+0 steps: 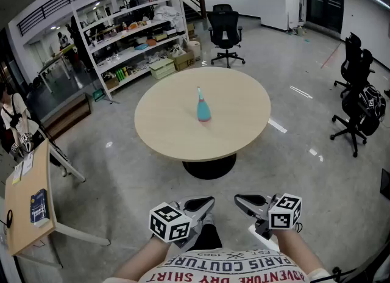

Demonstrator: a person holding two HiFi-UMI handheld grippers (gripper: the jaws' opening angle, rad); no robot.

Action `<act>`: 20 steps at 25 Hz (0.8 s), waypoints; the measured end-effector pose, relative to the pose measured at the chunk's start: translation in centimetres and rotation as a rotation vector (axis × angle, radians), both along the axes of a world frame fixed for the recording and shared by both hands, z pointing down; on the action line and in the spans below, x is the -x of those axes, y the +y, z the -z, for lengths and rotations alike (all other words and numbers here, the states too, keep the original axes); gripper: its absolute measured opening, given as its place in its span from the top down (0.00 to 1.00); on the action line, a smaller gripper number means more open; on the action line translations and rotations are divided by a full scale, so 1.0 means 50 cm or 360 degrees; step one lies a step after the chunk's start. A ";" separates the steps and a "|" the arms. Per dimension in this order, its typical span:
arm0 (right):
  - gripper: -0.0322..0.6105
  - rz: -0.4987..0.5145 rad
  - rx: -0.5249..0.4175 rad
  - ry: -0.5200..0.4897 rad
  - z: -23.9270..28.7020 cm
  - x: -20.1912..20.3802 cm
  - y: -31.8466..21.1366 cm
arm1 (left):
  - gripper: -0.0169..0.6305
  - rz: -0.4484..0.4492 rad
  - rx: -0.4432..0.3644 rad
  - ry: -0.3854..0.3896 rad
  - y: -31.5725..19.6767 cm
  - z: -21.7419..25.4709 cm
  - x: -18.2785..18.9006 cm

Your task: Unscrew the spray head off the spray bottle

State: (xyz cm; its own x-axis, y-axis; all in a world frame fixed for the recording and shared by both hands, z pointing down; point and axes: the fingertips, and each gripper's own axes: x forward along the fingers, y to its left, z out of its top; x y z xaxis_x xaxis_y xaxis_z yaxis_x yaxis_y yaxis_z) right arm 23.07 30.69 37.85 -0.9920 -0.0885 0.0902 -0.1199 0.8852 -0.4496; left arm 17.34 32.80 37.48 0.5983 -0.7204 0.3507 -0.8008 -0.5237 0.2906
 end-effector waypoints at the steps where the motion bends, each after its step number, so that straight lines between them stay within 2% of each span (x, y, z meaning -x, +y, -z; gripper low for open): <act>1: 0.95 -0.0005 0.0002 0.0006 -0.006 0.014 -0.024 | 0.97 -0.0004 0.0000 0.0005 -0.025 -0.004 0.013; 6: 0.95 -0.0021 0.0011 0.0040 -0.027 0.108 -0.166 | 0.97 -0.0032 -0.0025 0.0030 -0.168 -0.018 0.102; 12: 0.95 -0.0065 0.0000 0.0117 -0.015 0.255 -0.393 | 0.97 -0.0061 -0.0092 0.0141 -0.390 0.004 0.262; 16: 0.95 -0.0096 -0.0089 0.0171 0.021 0.351 -0.530 | 0.97 -0.0085 -0.0197 0.0179 -0.522 0.041 0.386; 20: 0.95 -0.0173 -0.0164 0.0139 0.063 0.413 -0.636 | 0.97 -0.0159 -0.0265 0.0236 -0.600 0.065 0.452</act>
State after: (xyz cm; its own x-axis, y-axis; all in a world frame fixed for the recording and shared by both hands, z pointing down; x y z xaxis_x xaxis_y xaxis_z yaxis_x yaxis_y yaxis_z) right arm 2.43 -1.10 34.69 -0.9648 -0.2084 0.1607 -0.2524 0.9056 -0.3409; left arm -5.25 2.81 34.25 0.7058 -0.6955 0.1348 -0.6975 -0.6488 0.3043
